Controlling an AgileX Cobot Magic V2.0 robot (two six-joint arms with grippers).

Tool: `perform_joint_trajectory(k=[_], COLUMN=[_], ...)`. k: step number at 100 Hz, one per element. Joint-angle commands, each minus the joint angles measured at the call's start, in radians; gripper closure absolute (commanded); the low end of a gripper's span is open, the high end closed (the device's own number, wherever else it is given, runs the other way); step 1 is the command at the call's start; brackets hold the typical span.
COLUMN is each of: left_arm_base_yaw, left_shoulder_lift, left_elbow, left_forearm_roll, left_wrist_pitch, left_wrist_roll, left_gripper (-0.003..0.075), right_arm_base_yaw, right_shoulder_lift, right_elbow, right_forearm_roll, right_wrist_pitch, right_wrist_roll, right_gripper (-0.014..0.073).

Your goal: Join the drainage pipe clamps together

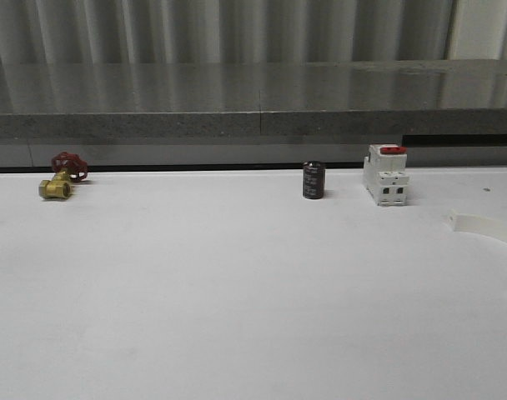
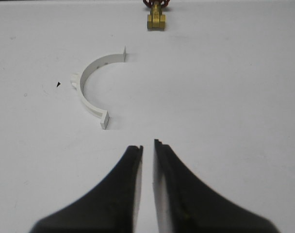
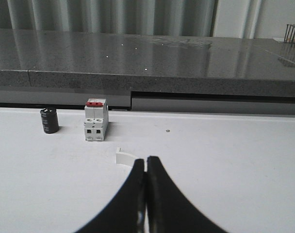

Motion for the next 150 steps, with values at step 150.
perform_joint_trajectory(k=[150], left_arm_base_yaw=[0.262], left_shoulder_lift=[1.404], left_elbow=[-0.975], left_forearm_roll=[-0.031], left_wrist_pitch=[0.270], left_wrist_roll=[0.210], left_gripper=[0.0229], right_arm_base_yaw=[0.003], right_shoulder_lift=[-0.017], right_elbow=[-0.017], right_forearm_roll=[-0.008], right_wrist_pitch=[-0.085], right_wrist_roll=[-0.003], right_gripper=[0.0659])
